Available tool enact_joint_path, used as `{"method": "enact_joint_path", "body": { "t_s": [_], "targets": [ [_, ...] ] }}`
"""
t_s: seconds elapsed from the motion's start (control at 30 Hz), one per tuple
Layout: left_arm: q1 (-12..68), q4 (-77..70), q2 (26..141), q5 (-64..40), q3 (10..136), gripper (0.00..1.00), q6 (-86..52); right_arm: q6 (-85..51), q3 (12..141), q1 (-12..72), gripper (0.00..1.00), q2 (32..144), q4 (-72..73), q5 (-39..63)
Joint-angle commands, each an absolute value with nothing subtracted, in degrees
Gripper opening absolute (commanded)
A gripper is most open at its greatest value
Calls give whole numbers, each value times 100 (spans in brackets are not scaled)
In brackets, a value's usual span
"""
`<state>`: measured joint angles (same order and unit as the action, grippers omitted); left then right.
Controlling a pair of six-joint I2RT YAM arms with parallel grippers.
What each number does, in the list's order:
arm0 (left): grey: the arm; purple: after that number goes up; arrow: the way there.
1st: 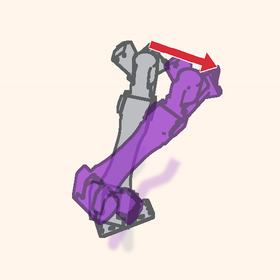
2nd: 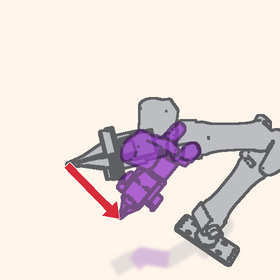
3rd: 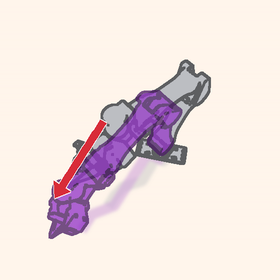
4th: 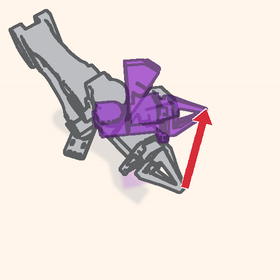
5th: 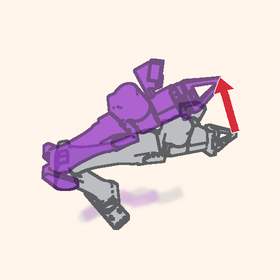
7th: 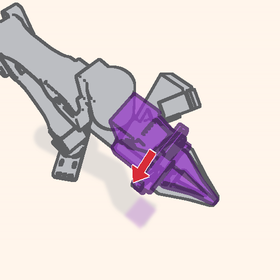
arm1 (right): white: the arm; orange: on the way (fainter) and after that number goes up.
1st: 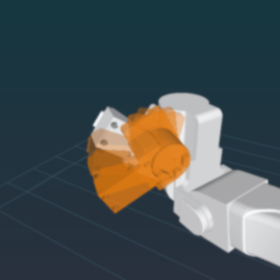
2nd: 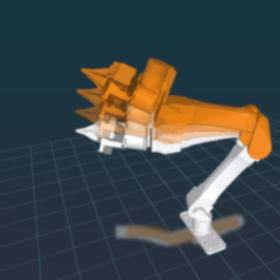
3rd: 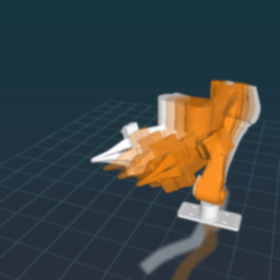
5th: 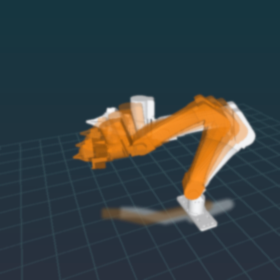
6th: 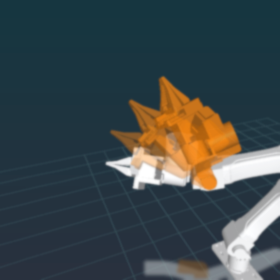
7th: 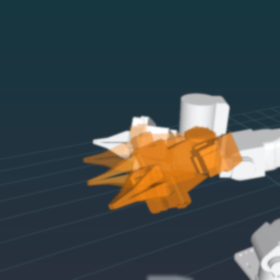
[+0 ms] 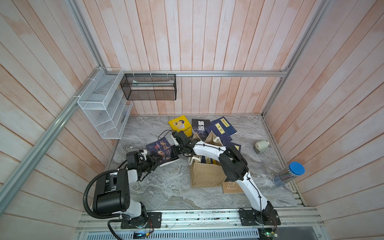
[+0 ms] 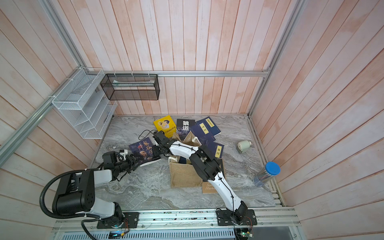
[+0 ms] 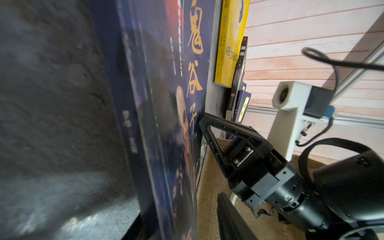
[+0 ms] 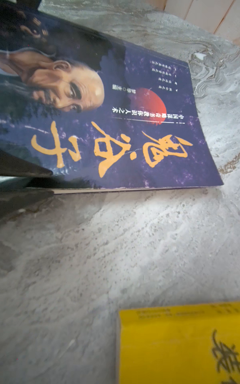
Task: Put the books into the canvas bag
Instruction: Pick up the book from the center of the board.
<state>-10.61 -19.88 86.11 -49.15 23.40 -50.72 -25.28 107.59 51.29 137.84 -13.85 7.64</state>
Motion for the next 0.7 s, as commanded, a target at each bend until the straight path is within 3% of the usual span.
{"method": "enact_joint_path", "body": {
  "t_s": [0.0, 0.13, 0.3, 0.67],
  "targets": [
    [-928, -2305, 8670, -4983, 2444, 46, -5113, -2523, 10494, 5382, 13, 13923, -2072, 1181],
    [-918, -2189, 8537, -4935, 2498, 29, -5084, -2441, 10533, 5381, 14, 13785, -2180, 1030],
    [-923, -1306, 7922, -4701, 2742, 8, -4636, -2151, 11105, 5387, 24, 13422, -2620, 535],
    [-1063, 1494, 5807, -3957, 3705, 1, -3264, -1481, 12451, 6011, 38, 12497, -3141, -578]
  ]
}}
